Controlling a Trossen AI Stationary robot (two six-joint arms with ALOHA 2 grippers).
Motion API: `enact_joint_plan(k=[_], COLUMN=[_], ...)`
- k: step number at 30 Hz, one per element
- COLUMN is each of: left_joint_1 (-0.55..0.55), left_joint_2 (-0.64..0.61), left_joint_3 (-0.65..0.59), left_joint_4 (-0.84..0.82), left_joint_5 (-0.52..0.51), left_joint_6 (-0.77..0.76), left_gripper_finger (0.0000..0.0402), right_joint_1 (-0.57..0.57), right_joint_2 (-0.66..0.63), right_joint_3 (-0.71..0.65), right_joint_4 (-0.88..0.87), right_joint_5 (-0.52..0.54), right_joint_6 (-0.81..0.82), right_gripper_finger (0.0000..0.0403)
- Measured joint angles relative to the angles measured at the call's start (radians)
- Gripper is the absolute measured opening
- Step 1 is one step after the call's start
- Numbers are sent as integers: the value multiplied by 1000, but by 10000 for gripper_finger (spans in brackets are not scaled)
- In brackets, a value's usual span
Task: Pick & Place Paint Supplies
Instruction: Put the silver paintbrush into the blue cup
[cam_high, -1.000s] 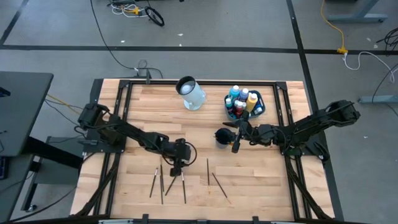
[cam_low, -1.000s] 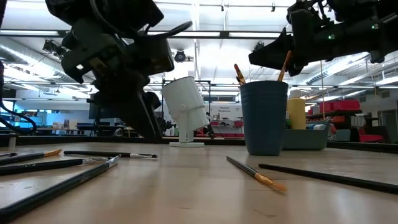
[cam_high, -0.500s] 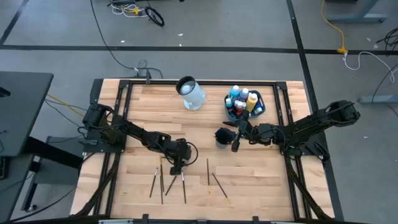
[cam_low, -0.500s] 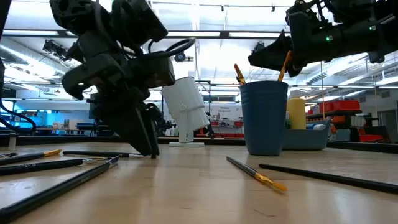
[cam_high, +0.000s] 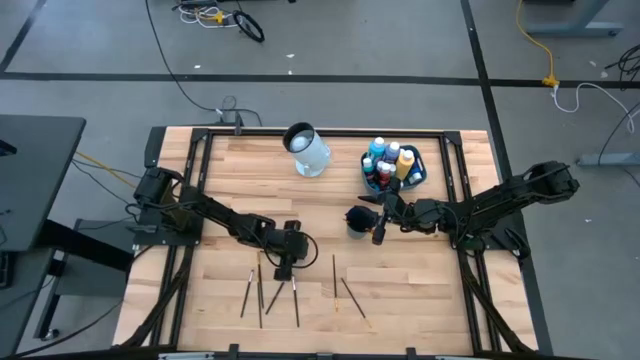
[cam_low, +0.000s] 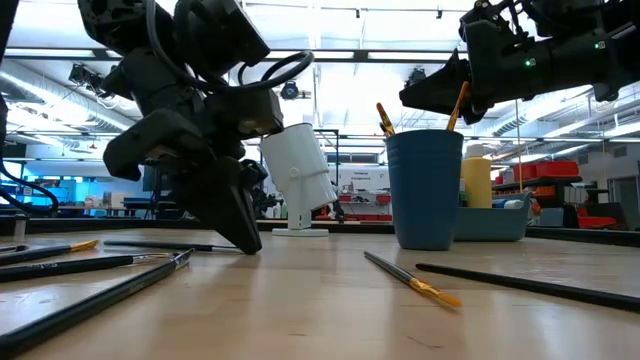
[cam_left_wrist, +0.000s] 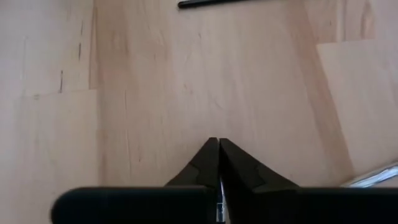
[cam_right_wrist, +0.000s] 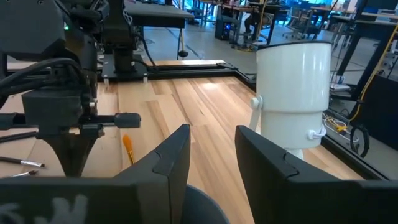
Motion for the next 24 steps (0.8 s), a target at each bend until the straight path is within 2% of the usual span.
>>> enact_joint_plan(k=[5,8,12,14,17,20,24], left_joint_1=[0,3,0,1,1,2,1], left_joint_2=[-31,-92,-211,-281,-388,-466,-523], left_joint_3=[-7,1,22,27,32,33,34], left_joint_4=[12,33,48,77,205,353,491], left_joint_5=[-31,-75,-171,-206,-253,-277,-256], left_joint_6=[15,40,82,112,160,191,260], left_gripper_finger=[8,5,4,4,4,3,4], right_joint_1=[0,0,1,1,-1,-1,-2], right_joint_2=[0,0,0,0,-1,-1,0], right_joint_3=[0,0,0,0,9,46,143], right_joint_4=[5,50,236,352,464,447,261], right_joint_5=[0,-1,-3,-40,-162,-248,-290], right_joint_6=[0,-4,-97,-177,-264,-281,-289], right_gripper_finger=[131,131,131,131,131,131,131])
